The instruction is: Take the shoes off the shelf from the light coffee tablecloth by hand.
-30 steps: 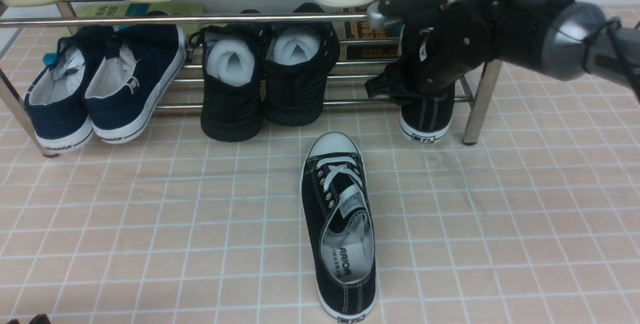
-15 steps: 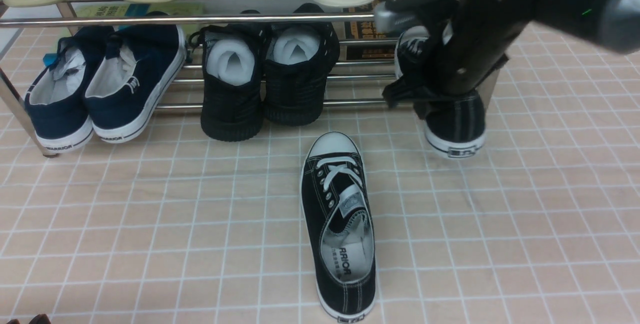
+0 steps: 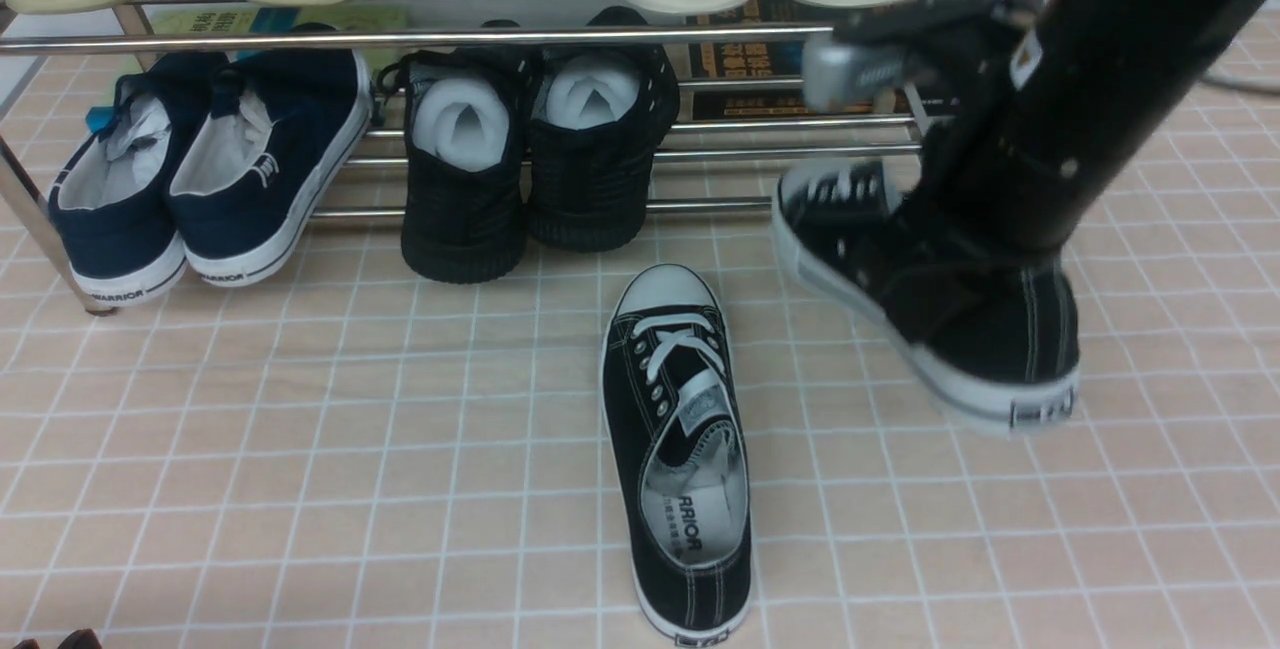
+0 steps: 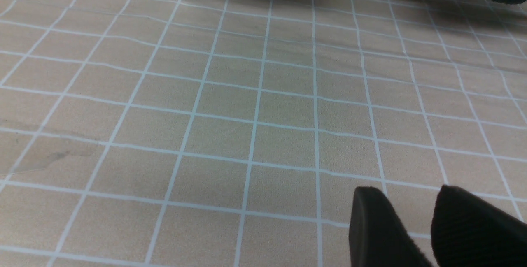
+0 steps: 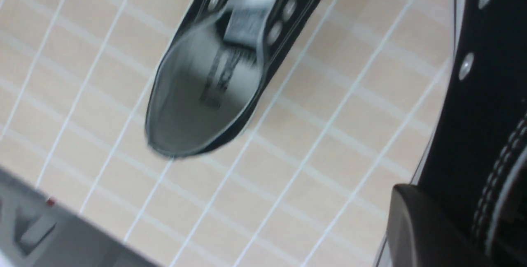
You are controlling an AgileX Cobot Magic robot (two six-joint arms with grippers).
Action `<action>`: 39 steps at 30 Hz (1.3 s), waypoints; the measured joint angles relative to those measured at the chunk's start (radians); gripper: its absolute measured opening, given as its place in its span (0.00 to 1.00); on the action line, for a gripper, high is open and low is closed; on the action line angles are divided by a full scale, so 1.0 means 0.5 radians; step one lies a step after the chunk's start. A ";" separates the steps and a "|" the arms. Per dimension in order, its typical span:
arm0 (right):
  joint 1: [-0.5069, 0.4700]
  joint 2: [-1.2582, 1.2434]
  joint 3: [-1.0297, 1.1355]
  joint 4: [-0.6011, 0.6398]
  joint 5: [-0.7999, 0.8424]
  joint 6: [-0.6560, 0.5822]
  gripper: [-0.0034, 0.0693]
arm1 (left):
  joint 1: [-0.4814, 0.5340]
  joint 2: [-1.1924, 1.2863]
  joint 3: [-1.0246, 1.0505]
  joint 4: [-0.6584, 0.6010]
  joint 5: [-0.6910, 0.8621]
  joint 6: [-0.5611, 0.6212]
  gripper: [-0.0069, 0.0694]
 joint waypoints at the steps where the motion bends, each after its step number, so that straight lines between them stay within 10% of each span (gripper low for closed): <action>1: 0.014 0.000 0.060 0.013 -0.020 0.002 0.06 | 0.000 0.000 0.000 0.000 0.000 0.000 0.41; 39: 0.118 0.257 0.382 0.249 -0.527 0.265 0.11 | 0.000 0.000 0.000 0.000 0.000 0.000 0.41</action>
